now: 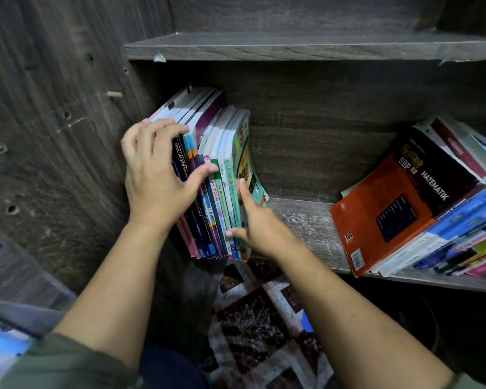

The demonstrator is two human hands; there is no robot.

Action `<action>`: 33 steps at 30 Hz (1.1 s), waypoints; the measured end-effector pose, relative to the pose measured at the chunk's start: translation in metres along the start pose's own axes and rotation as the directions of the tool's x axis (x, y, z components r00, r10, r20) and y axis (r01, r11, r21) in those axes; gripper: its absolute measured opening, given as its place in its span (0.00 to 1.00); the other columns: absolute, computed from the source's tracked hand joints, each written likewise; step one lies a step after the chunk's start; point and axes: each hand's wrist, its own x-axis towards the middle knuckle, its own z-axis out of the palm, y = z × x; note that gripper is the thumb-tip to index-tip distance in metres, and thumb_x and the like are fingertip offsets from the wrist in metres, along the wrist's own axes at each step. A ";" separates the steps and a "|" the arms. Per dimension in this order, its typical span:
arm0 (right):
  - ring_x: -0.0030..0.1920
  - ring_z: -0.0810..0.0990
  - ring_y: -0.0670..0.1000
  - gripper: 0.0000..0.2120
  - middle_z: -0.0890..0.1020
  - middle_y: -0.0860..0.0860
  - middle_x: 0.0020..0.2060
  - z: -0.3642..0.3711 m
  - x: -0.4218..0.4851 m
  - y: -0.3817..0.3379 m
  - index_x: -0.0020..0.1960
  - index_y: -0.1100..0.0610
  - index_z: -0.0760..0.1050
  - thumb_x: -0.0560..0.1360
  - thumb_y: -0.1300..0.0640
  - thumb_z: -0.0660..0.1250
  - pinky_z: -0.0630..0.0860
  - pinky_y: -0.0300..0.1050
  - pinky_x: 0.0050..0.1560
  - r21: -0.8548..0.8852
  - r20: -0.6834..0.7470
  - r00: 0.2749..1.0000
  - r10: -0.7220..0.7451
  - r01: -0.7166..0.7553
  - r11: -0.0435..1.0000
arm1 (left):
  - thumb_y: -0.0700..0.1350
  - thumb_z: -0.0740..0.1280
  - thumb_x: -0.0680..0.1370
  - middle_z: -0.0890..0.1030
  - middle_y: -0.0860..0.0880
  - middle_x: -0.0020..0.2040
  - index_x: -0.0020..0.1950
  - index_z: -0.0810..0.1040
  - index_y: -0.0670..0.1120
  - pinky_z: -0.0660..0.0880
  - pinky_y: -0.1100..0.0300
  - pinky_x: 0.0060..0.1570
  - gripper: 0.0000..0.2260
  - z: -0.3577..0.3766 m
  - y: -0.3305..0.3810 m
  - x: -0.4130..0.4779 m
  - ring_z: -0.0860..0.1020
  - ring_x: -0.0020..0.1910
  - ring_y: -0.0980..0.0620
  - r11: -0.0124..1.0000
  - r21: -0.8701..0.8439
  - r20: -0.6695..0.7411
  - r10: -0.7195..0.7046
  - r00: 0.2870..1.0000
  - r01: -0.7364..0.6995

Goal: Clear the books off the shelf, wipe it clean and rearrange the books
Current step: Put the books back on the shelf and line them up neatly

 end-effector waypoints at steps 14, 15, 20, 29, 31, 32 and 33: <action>0.65 0.72 0.58 0.26 0.74 0.55 0.64 -0.087 -0.055 0.016 0.71 0.50 0.67 0.75 0.43 0.65 0.70 0.55 0.64 -0.495 -0.312 0.950 0.014 -0.175 0.851 | 0.64 0.67 0.70 0.55 0.40 0.77 0.73 0.65 0.45 0.39 0.33 0.69 0.37 0.024 0.047 -0.012 0.45 0.76 0.33 0.934 0.355 0.191 -0.039 0.981 -0.032; 0.67 0.70 0.59 0.26 0.73 0.55 0.66 -0.096 -0.061 0.020 0.70 0.50 0.68 0.75 0.43 0.65 0.68 0.55 0.66 -0.495 -0.365 0.931 0.028 -0.219 0.841 | 0.63 0.67 0.70 0.57 0.40 0.76 0.71 0.67 0.46 0.38 0.34 0.70 0.35 0.024 0.047 -0.012 0.46 0.76 0.33 0.934 0.355 0.193 -0.038 0.980 -0.033; 0.74 0.57 0.63 0.29 0.65 0.59 0.72 -0.140 -0.088 0.047 0.70 0.54 0.69 0.74 0.43 0.67 0.54 0.60 0.73 -0.476 -0.631 0.770 0.089 -0.476 0.740 | 0.61 0.69 0.70 0.59 0.40 0.75 0.63 0.74 0.48 0.38 0.35 0.70 0.27 0.023 0.050 -0.012 0.46 0.76 0.34 0.937 0.348 0.190 -0.052 0.980 -0.018; 0.69 0.63 0.65 0.38 0.65 0.63 0.69 -0.173 -0.099 0.090 0.73 0.61 0.61 0.70 0.50 0.73 0.60 0.59 0.68 -0.227 -0.778 0.513 0.363 -0.768 0.599 | 0.60 0.69 0.70 0.59 0.40 0.74 0.62 0.75 0.47 0.37 0.36 0.70 0.26 0.024 0.051 -0.012 0.47 0.76 0.34 0.933 0.361 0.162 -0.058 0.985 -0.004; 0.65 0.67 0.65 0.36 0.69 0.65 0.64 -0.174 -0.097 0.089 0.72 0.61 0.61 0.70 0.54 0.74 0.63 0.57 0.65 -0.174 -0.812 0.457 0.363 -0.783 0.598 | 0.60 0.70 0.70 0.60 0.40 0.74 0.61 0.75 0.48 0.38 0.36 0.71 0.25 0.024 0.051 -0.012 0.48 0.76 0.34 0.937 0.349 0.150 -0.057 0.987 0.001; 0.65 0.67 0.65 0.36 0.70 0.66 0.64 -0.175 -0.097 0.088 0.72 0.61 0.61 0.70 0.55 0.73 0.62 0.58 0.66 -0.156 -0.812 0.439 0.385 -0.798 0.582 | 0.60 0.70 0.69 0.61 0.40 0.74 0.61 0.75 0.48 0.39 0.36 0.71 0.25 0.024 0.051 -0.012 0.48 0.76 0.34 0.939 0.344 0.146 -0.055 0.988 0.001; 0.66 0.67 0.66 0.35 0.71 0.66 0.64 -0.177 -0.098 0.086 0.72 0.60 0.62 0.70 0.56 0.72 0.60 0.59 0.68 -0.155 -0.813 0.428 0.394 -0.812 0.562 | 0.60 0.70 0.70 0.61 0.40 0.73 0.61 0.75 0.48 0.39 0.37 0.71 0.25 0.024 0.051 -0.012 0.48 0.76 0.34 0.940 0.342 0.145 -0.051 0.988 -0.001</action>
